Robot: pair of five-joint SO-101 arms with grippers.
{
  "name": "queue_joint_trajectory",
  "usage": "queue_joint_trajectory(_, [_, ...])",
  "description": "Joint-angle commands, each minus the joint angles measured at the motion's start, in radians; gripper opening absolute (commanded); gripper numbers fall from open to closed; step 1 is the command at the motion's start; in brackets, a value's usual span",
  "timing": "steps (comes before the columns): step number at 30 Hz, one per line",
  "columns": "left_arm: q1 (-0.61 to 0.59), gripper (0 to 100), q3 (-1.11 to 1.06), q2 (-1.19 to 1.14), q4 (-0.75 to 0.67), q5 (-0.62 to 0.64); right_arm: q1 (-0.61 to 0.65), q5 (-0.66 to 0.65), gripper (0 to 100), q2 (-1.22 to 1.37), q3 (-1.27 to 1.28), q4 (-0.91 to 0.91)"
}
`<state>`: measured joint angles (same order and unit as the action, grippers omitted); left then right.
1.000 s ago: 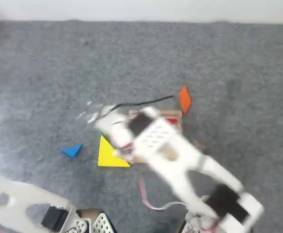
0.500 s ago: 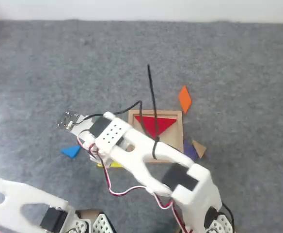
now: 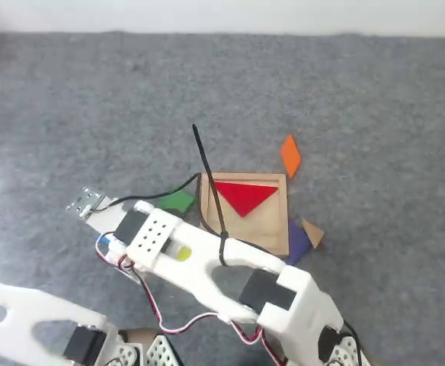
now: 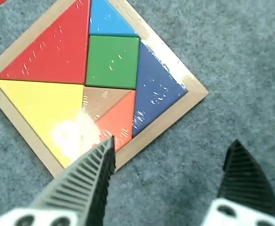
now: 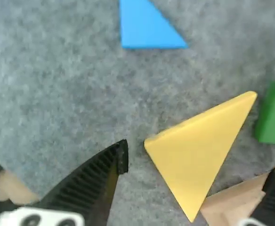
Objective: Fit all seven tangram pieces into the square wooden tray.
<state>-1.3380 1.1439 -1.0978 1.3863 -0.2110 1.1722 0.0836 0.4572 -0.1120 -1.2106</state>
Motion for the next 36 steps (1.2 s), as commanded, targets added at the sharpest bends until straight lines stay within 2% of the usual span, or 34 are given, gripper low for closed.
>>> queue_joint_trajectory(1, [-0.005, 36, 0.039, 0.018, 0.003, -0.005, -0.004, 0.032, 44.5, -0.004, -0.023, 0.022])
queue_joint_trajectory(4, [-0.006, 36, 0.039, 0.018, 0.005, -0.003, 0.002, 0.034, 43.4, 0.012, -0.023, 0.019])
queue_joint_trajectory(10, [-0.008, 36, 0.039, 0.018, 0.005, -0.003, -0.008, 0.034, 24.8, 0.059, -0.029, 0.038])
queue_joint_trajectory(16, [-0.008, 36, 0.039, 0.018, 0.005, -0.006, -0.010, 0.032, 28.7, 0.050, -0.029, 0.036])
queue_joint_trajectory(25, [-0.008, 36, 0.039, 0.020, 0.005, -0.006, -0.010, 0.025, 18.9, 0.051, -0.025, 0.027])
queue_joint_trajectory(29, [-0.008, 36, 0.039, 0.021, 0.005, -0.006, -0.021, 0.023, 18.8, 0.048, -0.029, -0.001])
queue_joint_trajectory(36, [-0.008, 36, 0.039, 0.020, 0.003, -0.008, -0.110, 0.023, 18.5, -0.001, -0.046, -0.074])
